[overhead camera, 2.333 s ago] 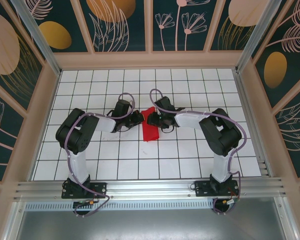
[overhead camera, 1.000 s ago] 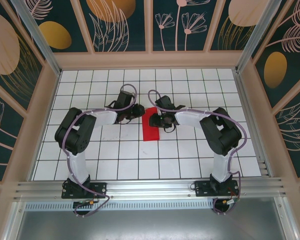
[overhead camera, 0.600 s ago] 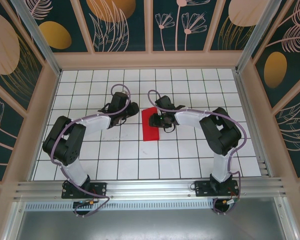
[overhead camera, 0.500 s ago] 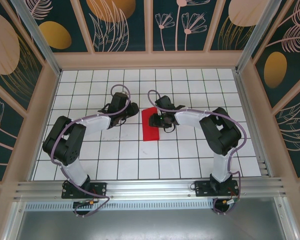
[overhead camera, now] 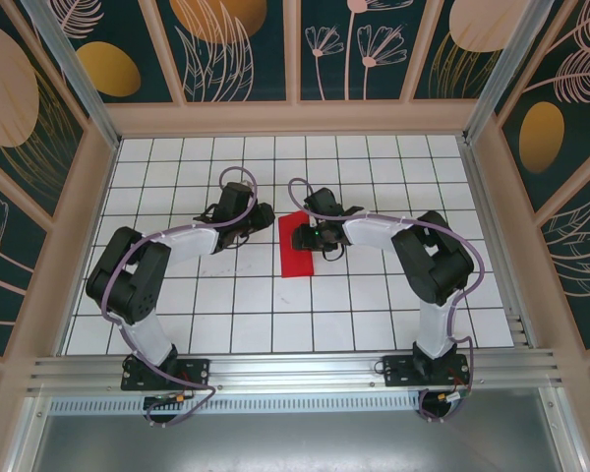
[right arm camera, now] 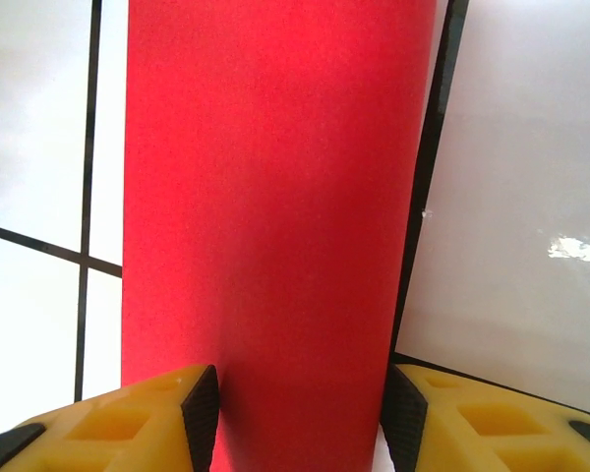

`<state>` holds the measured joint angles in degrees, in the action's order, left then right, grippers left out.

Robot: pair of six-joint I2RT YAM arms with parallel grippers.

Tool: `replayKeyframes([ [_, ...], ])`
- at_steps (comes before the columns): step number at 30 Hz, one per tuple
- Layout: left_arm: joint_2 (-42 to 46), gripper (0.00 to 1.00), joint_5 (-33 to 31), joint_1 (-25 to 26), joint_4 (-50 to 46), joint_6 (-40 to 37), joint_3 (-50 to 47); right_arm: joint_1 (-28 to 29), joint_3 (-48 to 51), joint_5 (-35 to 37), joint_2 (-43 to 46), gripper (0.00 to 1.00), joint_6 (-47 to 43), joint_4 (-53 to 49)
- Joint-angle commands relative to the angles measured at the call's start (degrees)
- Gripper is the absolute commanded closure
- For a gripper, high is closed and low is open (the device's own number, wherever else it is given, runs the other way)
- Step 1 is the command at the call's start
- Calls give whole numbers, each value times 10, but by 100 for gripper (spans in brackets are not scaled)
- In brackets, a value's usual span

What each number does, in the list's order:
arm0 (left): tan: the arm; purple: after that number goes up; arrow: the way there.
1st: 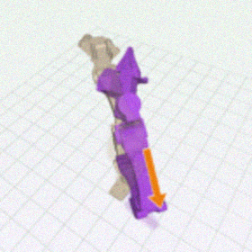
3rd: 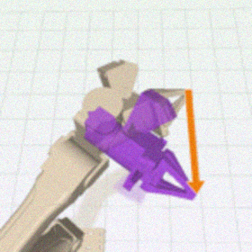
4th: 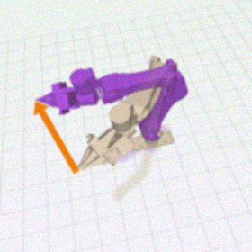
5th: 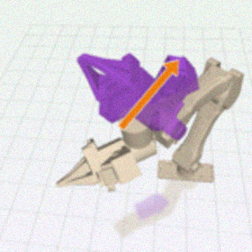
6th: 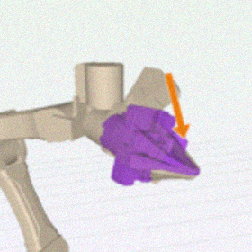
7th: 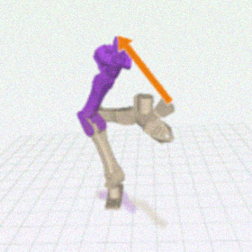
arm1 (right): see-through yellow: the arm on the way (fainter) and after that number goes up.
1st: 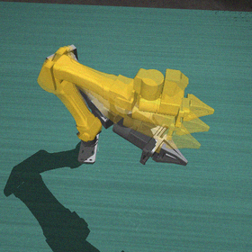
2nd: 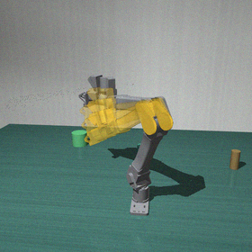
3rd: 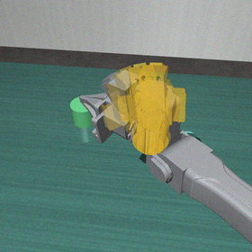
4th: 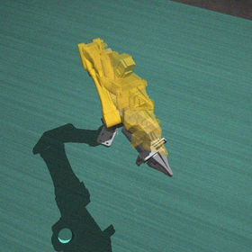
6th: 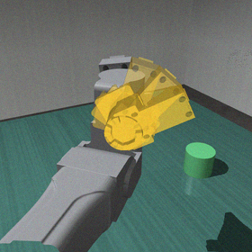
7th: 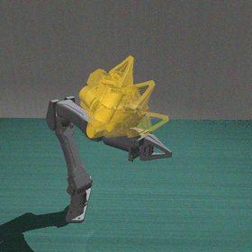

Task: Fold a paper plane with a square sheet of paper (pick it up from the middle)
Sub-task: Hold the square sheet of paper at the center of the table.

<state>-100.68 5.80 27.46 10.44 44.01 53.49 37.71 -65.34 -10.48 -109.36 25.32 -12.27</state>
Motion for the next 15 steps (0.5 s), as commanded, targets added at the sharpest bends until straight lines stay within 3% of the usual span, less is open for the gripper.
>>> replayKeyframes([
  [1, -12, 62, 16, 3, 11, 3, 6, 3, 0, 1, -42, 48, -19, -15],
  [15, -30, 62, 53, 3, 19, 5, 13, 4, -4, 3, -54, 47, -17, -17],
])
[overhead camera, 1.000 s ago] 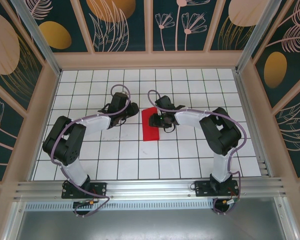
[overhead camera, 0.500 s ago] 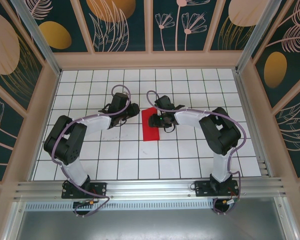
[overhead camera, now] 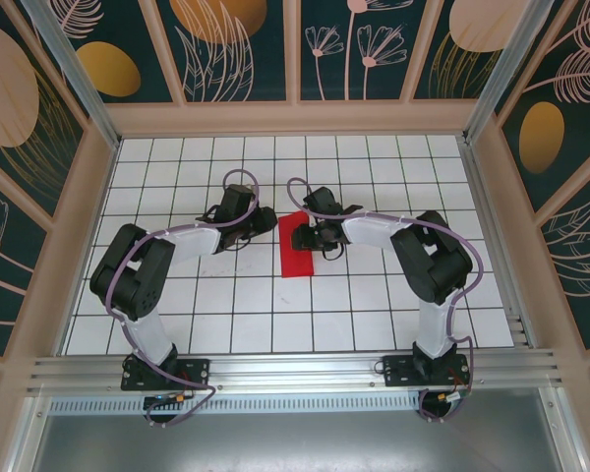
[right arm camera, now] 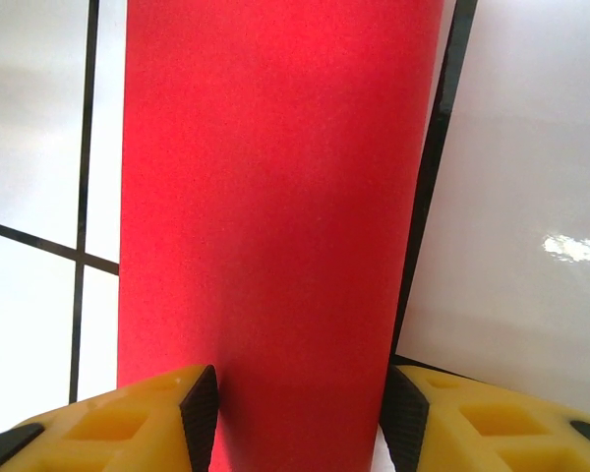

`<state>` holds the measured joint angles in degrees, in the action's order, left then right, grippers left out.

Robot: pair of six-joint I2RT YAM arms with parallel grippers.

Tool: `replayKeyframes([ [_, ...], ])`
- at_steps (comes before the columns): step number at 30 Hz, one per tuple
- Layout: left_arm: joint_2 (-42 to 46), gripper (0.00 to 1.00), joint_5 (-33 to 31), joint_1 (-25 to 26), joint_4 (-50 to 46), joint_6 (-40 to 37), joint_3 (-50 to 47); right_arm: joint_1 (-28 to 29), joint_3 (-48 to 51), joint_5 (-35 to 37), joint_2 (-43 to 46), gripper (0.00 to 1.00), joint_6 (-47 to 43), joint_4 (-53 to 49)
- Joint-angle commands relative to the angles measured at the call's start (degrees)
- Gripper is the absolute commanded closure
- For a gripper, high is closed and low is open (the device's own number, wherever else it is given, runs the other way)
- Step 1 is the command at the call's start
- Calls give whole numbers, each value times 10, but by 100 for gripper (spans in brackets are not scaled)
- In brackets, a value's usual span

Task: Fold a paper plane with a square sheet of paper (pick it up from the middle)
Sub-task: Hold the square sheet of paper at the center of the table.

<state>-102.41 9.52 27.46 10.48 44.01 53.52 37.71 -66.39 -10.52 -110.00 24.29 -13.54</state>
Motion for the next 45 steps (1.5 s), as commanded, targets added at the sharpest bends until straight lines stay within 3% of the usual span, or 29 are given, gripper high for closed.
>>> replayKeyframes([
  [1, -14, 62, 19, 3, 21, 6, 12, 4, 6, 2, -49, 47, -6, -4],
  [8, -24, 65, 57, 3, 34, 6, 13, 4, 6, 0, -52, 47, -6, -3],
  [21, -60, 79, 141, 3, 85, 26, 9, 5, 8, 4, -61, 47, -10, -6],
  [45, -92, 82, 169, 4, 102, 31, 12, 8, 5, 3, -77, 47, -16, -8],
])
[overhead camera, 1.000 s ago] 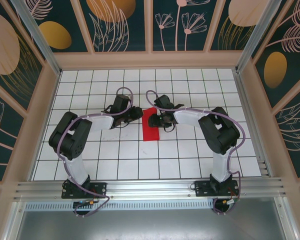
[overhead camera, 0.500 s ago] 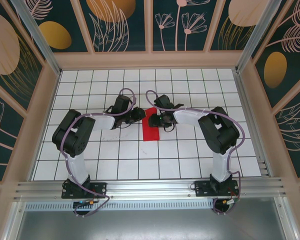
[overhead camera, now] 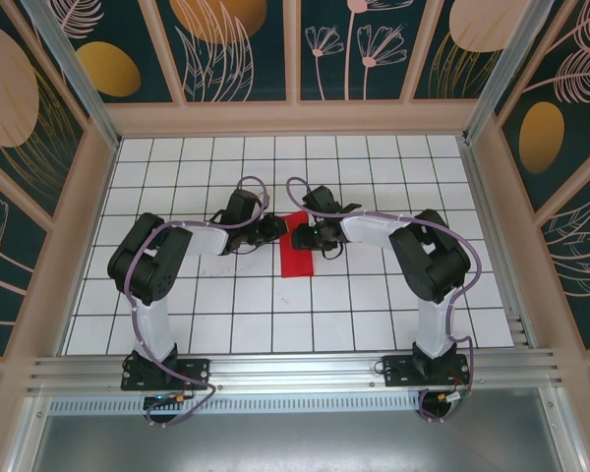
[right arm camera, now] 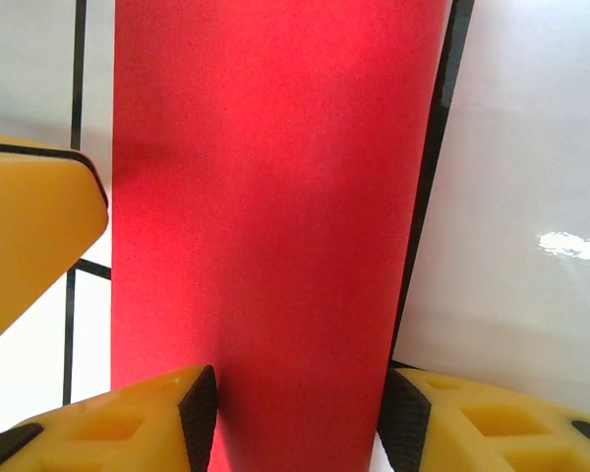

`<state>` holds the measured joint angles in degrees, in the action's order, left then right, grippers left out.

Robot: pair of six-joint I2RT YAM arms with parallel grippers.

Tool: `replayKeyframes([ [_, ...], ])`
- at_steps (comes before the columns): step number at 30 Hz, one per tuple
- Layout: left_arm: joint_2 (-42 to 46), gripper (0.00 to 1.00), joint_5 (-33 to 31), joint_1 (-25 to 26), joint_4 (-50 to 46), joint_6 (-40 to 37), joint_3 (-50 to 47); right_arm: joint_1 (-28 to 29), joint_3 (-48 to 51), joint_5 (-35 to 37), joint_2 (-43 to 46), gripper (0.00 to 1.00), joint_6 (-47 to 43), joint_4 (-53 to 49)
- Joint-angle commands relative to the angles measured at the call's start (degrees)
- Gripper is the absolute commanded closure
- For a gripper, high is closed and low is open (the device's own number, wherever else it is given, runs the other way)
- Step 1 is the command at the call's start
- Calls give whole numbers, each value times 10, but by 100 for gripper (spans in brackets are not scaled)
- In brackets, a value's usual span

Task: Fold a paper plane with a square sheet of paper (pick it up from the middle)
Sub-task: Hold the square sheet of paper at the center of the table.

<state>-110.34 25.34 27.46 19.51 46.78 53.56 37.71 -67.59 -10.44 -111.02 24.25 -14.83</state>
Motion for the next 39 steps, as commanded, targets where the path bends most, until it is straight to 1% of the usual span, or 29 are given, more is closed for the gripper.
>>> replayKeyframes([
  [1, -13, 82, 12, 4, 12, 3, 11, 8, 17, 2, -68, 46, -16, 5],
  [9, -16, 83, 11, 4, 9, 1, 12, 9, 18, 2, -74, 50, -33, 3],
  [16, -19, 83, 11, 3, 8, 0, 14, 10, 14, 2, -81, 49, -47, 1],
  [32, -26, 83, 14, 4, 4, -2, 17, 10, 8, 0, -95, 47, -36, 2],
  [35, -30, 84, 14, 4, -3, -4, 18, 10, 8, 0, -95, 47, -36, 2],
  [39, -34, 85, -2, 4, -27, -13, 18, 10, 8, 0, -95, 47, -35, 1],
])
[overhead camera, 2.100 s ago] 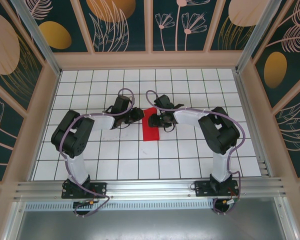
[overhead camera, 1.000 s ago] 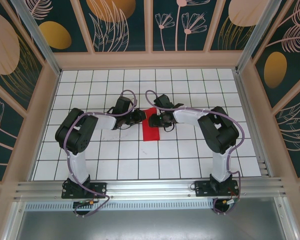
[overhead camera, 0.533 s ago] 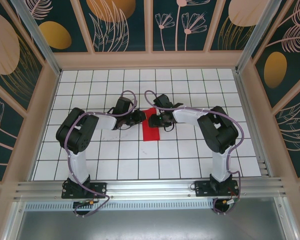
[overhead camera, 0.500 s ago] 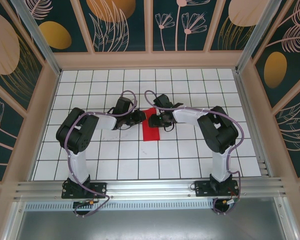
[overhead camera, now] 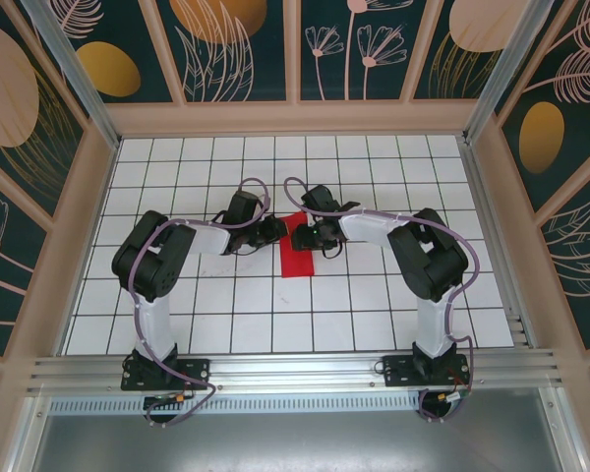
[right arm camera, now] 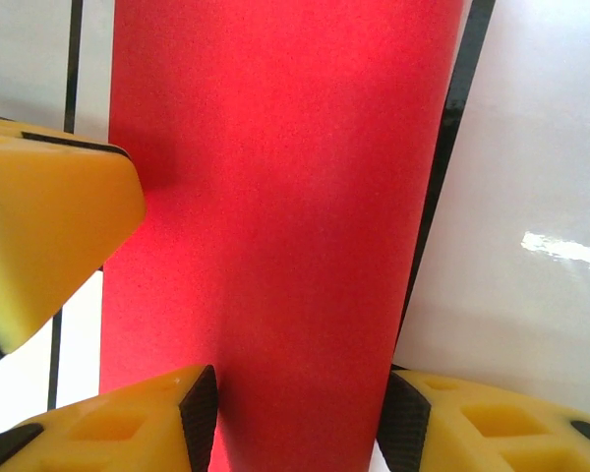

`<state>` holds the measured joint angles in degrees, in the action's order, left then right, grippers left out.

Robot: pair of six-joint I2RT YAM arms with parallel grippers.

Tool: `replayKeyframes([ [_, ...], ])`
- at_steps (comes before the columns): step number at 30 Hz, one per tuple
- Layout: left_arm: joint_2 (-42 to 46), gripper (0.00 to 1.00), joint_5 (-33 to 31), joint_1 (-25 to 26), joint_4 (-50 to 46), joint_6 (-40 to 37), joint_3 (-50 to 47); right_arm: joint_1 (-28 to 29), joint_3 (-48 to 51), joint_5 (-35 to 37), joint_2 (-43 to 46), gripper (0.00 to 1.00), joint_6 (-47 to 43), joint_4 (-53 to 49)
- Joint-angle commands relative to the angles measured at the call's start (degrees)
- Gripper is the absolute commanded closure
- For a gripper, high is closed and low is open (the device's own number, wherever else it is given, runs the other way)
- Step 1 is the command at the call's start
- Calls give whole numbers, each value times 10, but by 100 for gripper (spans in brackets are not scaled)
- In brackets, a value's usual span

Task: Fold a paper plane with a square sheet of paper (pick it up from the middle)
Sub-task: Hold the square sheet of paper at the center of the table.

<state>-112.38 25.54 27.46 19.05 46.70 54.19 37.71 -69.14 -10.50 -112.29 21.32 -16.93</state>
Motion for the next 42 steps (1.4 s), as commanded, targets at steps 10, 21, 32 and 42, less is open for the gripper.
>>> replayKeyframes([
  [10, -26, 87, -39, 5, -87, -38, 34, 9, 10, -3, -55, 47, 3, 16],
  [21, -38, 90, -61, 5, -116, -52, 30, -18, 23, -19, 81, 38, 65, 40],
  [32, -43, 90, -66, 5, -121, -52, 31, -13, 25, -126, 68, 65, 68, 72],
  [42, -49, 91, -82, 5, -133, -53, 33, -23, 71, -144, 42, 75, 62, 89],
])
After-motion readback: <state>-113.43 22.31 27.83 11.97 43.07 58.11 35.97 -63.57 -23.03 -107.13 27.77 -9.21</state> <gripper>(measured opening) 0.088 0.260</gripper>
